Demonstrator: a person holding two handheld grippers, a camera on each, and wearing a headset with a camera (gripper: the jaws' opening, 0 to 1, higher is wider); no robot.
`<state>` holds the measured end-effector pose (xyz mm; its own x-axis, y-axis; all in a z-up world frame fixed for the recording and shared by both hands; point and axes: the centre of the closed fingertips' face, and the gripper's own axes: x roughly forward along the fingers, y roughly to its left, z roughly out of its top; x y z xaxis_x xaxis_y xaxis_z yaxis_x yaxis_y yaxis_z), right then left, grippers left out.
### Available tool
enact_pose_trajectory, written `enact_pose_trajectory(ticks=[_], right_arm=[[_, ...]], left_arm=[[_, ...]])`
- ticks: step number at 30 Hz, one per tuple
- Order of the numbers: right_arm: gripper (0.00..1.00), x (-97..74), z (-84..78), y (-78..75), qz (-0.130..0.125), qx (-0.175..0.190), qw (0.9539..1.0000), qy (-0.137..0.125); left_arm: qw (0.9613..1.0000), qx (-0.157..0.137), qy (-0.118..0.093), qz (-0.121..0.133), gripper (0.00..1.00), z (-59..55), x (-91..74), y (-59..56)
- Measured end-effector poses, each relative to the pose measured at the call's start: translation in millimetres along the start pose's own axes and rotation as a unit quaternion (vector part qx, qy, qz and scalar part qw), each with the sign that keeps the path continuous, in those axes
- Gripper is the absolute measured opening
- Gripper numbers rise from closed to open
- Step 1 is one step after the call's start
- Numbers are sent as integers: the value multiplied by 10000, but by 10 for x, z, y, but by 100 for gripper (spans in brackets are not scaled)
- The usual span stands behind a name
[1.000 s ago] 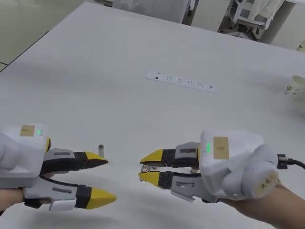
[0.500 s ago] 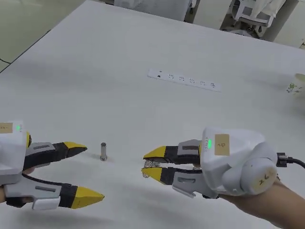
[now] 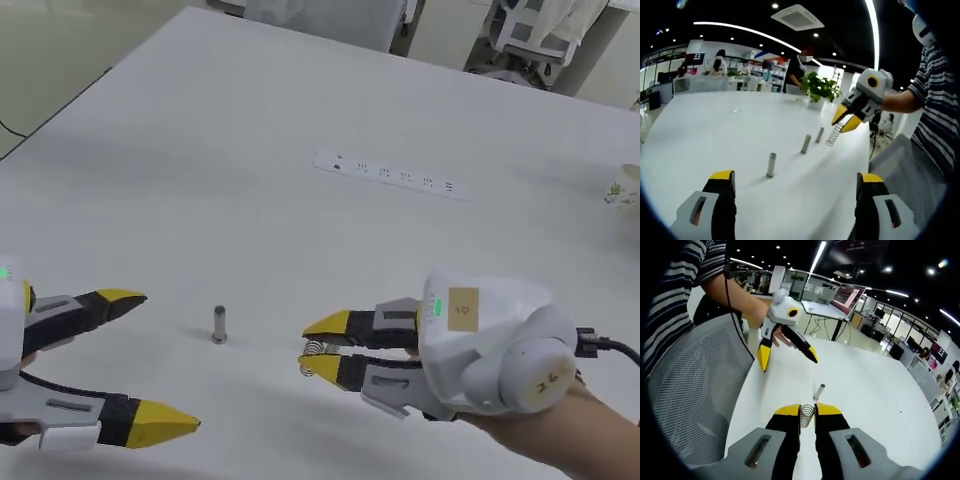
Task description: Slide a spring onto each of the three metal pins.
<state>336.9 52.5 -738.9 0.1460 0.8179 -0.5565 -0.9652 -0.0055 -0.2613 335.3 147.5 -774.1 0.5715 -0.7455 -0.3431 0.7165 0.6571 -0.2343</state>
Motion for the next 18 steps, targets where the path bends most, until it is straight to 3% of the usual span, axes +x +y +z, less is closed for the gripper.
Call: enact_pose_trajectory(ticks=[18], right_arm=[[7,239,163,-139,149,135,9997,-109]], left_arm=[[10000,-16,-27,50,98,29,-30,32]])
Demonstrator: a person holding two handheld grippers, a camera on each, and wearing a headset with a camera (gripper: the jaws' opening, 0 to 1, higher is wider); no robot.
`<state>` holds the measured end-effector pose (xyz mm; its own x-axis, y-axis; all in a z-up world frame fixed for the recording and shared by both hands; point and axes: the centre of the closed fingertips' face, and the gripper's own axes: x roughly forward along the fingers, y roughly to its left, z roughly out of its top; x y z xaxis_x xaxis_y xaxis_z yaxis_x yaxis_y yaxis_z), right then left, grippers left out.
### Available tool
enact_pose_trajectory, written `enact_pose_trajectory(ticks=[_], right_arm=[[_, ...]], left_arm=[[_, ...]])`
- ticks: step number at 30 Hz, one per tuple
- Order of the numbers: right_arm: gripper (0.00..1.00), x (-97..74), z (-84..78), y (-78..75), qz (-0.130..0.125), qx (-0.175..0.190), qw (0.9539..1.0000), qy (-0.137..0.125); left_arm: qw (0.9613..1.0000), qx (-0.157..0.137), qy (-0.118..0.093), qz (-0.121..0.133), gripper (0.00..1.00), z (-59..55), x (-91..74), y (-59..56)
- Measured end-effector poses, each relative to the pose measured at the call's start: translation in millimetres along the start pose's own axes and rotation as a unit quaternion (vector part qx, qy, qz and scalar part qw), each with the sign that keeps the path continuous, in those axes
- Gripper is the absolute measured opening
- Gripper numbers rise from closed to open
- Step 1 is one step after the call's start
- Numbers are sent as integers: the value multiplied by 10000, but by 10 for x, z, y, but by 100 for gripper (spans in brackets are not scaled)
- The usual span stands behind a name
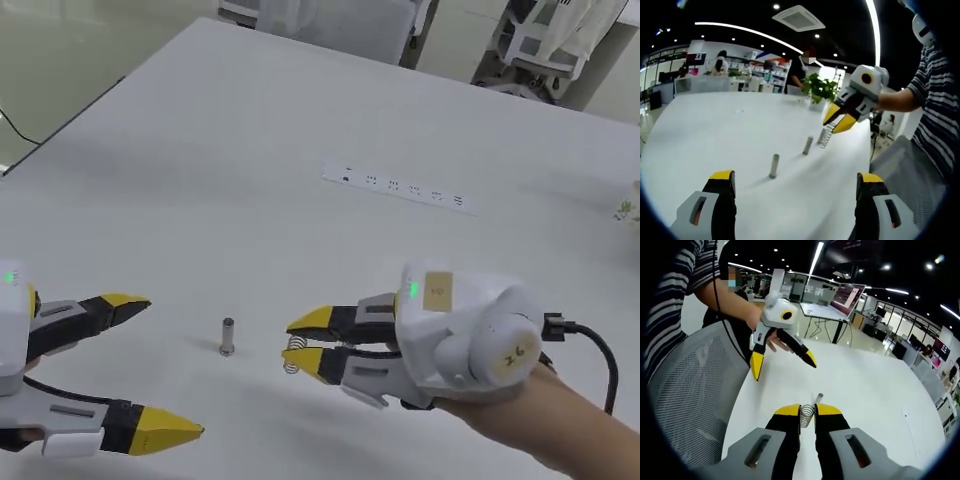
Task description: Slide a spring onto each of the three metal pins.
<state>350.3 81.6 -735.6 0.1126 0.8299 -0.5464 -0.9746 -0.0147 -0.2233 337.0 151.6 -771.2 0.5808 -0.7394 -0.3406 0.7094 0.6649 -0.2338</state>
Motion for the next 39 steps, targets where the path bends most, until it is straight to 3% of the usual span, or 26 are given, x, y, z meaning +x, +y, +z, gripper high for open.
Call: enact_pose_trajectory(ticks=[18,39], right_arm=[[7,241,182,-186,-19,-32,9999,-134],[7,580,248,-294,114,-30,9998,-135]], left_arm=[[10000,-36,38,3,98,-41,-19,1],[10000,-50,56,9,98,-62,-36,36]])
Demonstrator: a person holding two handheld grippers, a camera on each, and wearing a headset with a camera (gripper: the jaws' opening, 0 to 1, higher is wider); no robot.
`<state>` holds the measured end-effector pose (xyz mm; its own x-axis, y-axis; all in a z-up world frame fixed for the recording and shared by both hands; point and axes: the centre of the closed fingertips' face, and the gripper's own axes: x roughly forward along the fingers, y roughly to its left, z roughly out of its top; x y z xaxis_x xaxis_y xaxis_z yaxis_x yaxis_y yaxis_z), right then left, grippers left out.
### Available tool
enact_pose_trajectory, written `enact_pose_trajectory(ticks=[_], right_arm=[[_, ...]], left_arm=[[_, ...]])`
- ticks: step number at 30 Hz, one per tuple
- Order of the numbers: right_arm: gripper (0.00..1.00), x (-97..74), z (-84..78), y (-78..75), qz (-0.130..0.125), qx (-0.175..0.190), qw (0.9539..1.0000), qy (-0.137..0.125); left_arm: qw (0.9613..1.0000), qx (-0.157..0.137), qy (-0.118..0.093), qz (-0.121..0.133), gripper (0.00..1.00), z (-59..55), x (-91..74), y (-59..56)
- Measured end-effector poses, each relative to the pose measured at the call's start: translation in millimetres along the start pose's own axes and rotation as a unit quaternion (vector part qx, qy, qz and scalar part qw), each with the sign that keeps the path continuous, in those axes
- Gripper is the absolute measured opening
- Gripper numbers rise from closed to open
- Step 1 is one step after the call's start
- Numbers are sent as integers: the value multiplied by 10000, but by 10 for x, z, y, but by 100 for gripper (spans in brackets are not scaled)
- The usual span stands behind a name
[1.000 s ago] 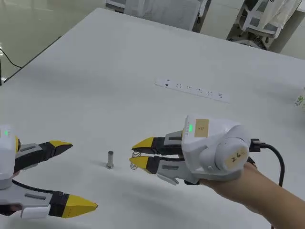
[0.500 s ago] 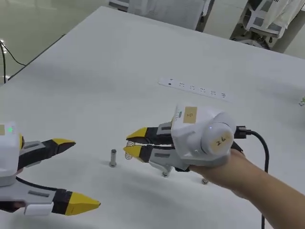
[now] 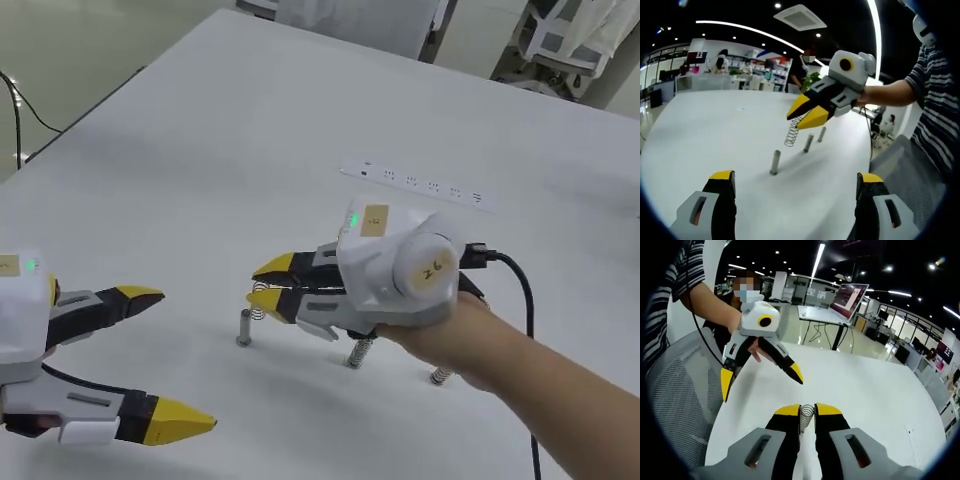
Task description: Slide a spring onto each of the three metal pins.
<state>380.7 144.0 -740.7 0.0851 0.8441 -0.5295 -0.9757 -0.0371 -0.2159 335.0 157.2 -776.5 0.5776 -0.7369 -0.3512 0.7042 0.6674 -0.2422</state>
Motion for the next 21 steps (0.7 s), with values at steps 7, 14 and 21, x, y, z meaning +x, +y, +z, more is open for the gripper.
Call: enact_pose_trajectory(ticks=[7,14,21], right_arm=[[7,68,-32,-127,-99,576,9982,-107],[7,94,-47,-165,-111,782,9968,-157],[7,150,-59,-117,-45,729,9973,-104]], left_arm=[[10000,-31,-26,39,98,2,-22,21],[10000,-37,-33,54,98,-10,-30,34],[10000,-47,-30,44,98,-20,-30,37]])
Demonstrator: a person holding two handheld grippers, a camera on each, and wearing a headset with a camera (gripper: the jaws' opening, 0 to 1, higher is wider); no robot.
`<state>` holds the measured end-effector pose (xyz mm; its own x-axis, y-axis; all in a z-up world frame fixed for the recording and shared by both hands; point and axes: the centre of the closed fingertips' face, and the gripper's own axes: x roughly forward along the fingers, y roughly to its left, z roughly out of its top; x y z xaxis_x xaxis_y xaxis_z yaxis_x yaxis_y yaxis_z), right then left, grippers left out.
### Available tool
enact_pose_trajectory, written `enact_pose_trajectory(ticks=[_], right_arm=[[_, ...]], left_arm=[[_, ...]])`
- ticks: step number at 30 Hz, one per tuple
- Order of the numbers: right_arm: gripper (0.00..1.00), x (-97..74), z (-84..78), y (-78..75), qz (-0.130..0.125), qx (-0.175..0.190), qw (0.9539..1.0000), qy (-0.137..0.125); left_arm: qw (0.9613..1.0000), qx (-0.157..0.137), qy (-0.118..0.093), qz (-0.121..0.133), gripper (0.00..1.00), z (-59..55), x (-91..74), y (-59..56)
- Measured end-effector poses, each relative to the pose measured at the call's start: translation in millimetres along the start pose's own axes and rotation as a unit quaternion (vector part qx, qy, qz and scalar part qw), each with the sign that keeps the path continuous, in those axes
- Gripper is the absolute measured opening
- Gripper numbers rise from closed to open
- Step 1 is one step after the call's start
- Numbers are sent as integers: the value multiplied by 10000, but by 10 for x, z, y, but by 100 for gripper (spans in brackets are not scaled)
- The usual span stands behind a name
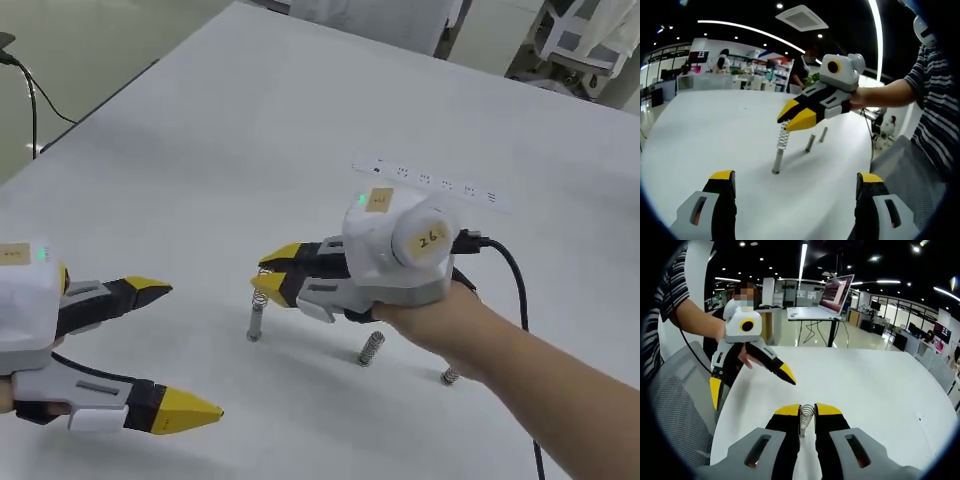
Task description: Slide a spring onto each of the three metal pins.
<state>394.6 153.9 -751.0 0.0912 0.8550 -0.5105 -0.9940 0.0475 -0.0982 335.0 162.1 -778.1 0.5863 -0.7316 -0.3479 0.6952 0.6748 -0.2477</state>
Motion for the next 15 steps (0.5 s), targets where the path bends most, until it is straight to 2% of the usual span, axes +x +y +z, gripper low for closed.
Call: enact_pose_trajectory(ticks=[15], right_arm=[[7,39,-70,3,11,-7,9999,105]], left_arm=[[10000,-31,4,19,97,-19,-35,21]])
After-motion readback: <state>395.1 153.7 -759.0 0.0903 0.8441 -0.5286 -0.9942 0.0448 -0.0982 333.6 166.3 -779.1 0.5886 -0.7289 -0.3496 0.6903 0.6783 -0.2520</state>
